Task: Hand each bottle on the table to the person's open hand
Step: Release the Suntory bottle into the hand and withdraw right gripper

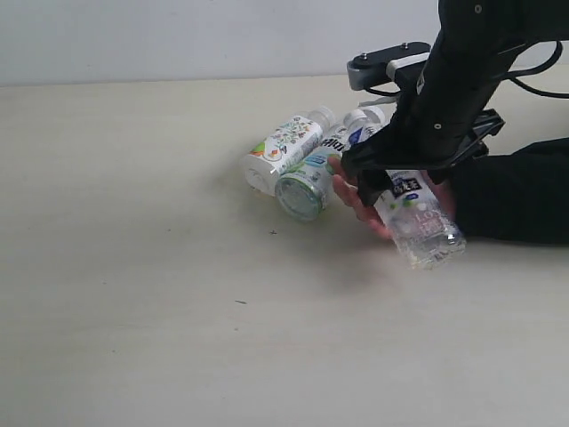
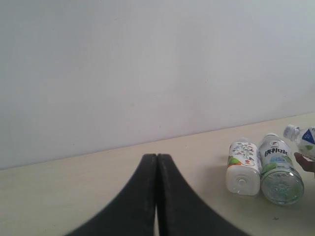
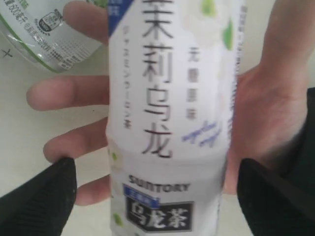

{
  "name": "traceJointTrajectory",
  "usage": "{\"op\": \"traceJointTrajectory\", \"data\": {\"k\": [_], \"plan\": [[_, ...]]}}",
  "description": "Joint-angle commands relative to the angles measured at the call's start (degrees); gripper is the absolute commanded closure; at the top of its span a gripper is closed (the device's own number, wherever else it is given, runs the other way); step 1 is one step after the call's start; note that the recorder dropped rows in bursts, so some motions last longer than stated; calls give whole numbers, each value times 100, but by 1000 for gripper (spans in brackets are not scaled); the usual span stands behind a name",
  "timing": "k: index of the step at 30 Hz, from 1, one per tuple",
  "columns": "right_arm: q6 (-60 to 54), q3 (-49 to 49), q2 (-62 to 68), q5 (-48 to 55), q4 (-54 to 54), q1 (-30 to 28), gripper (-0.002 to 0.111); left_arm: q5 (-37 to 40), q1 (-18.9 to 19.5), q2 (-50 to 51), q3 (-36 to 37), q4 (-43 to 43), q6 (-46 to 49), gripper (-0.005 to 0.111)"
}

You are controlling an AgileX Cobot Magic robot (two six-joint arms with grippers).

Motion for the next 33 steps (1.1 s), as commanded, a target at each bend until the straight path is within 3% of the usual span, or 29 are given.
{"op": "traceJointTrajectory", "data": {"k": [1,10,18,21,26,28,33], "plan": [[-73,11,-2,-73,-61,-22,21,-10,21,-37,18,29,-20,106],[-73,-2,-427,-115,-87,-22,20,-10,21,-37,18,29,-20,106],[40,-2,-2220,347,-960,-22,25,-10,21,-37,18,29,-20,106],[-180,193,-3182,389,-1074,-22,43,-10,21,-37,18,29,-20,106],[-714,1189,-5169,154,-1098,-22,94,-10,21,-37,18,29,-20,106],[-858,1613,-5916,122,-1214,-22,108,-10,21,-37,18,29,-20,106],[-755,2645,-7951,-62,-1798,-22,108,-10,21,-37,18,29,-20,106]]}}
